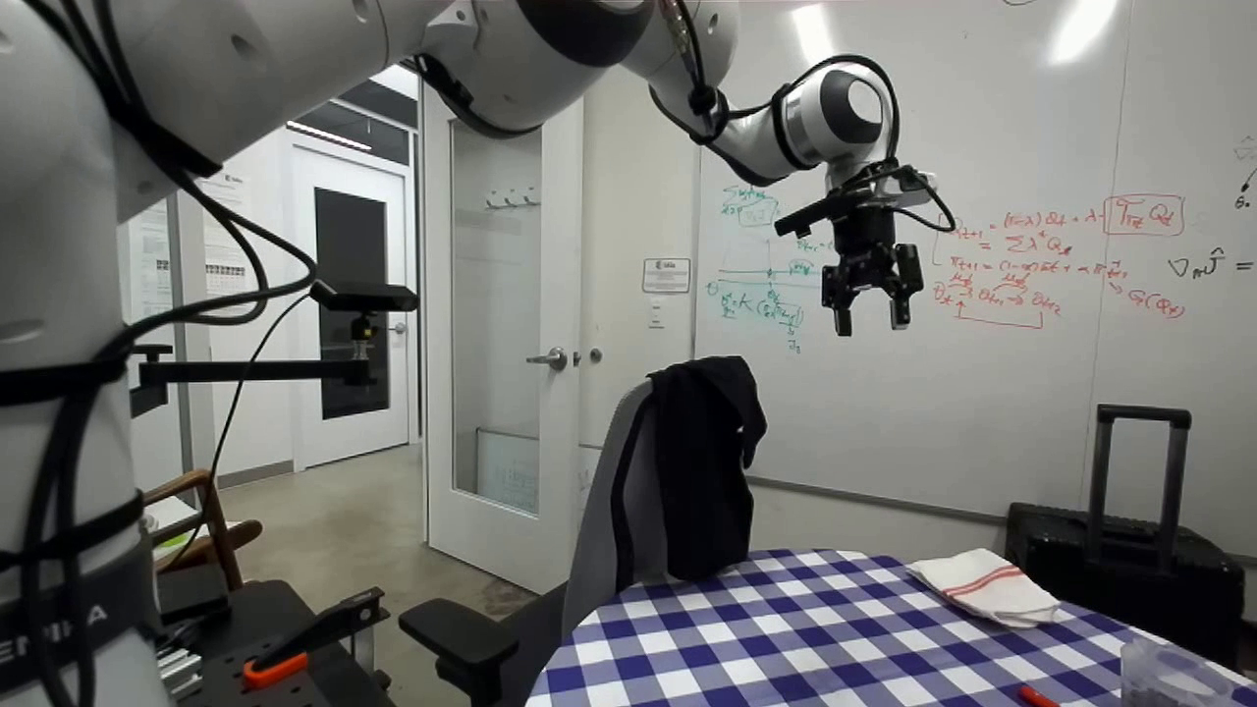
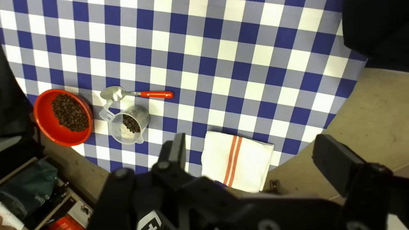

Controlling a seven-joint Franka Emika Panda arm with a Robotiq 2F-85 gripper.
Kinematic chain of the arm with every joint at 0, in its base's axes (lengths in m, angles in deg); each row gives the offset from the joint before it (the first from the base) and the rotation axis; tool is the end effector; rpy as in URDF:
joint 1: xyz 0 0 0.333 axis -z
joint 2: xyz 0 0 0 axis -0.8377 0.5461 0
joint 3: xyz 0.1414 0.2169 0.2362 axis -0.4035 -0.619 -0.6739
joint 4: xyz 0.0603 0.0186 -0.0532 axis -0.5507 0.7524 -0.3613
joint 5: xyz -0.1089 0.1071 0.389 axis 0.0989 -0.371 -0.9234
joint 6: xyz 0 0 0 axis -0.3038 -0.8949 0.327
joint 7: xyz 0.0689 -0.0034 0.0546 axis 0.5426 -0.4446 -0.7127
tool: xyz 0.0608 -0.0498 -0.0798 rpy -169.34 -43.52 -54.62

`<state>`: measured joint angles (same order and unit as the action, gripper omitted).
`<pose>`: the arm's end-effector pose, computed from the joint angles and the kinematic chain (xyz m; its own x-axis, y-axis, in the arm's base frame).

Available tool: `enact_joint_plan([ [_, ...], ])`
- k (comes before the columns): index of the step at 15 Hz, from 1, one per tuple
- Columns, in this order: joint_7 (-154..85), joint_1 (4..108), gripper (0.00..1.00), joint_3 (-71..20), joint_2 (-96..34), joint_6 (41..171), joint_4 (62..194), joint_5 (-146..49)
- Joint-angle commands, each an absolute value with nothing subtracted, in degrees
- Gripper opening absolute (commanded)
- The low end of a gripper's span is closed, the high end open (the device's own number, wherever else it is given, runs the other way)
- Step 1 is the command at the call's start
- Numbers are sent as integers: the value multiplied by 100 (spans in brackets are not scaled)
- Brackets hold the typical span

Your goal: Pick up the black hood and hang it on the chair

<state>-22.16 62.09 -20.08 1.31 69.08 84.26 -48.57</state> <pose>0.8089 -0.1548 0.4232 0.8876 -0.4567 0.0594 -0.4601 -0.8736 0.1583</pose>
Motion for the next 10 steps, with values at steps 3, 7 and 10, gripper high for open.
enact_joint_plan([
  [3, -1515, 6132, 100, -1861, -335, 7123, 9198, -4822],
  [7, -1725, 6007, 100, -1807, -315, 6865, 9248, -4522],
  [10, -2203, 5889, 100, -1785, -306, 6622, 9291, -3980],
])
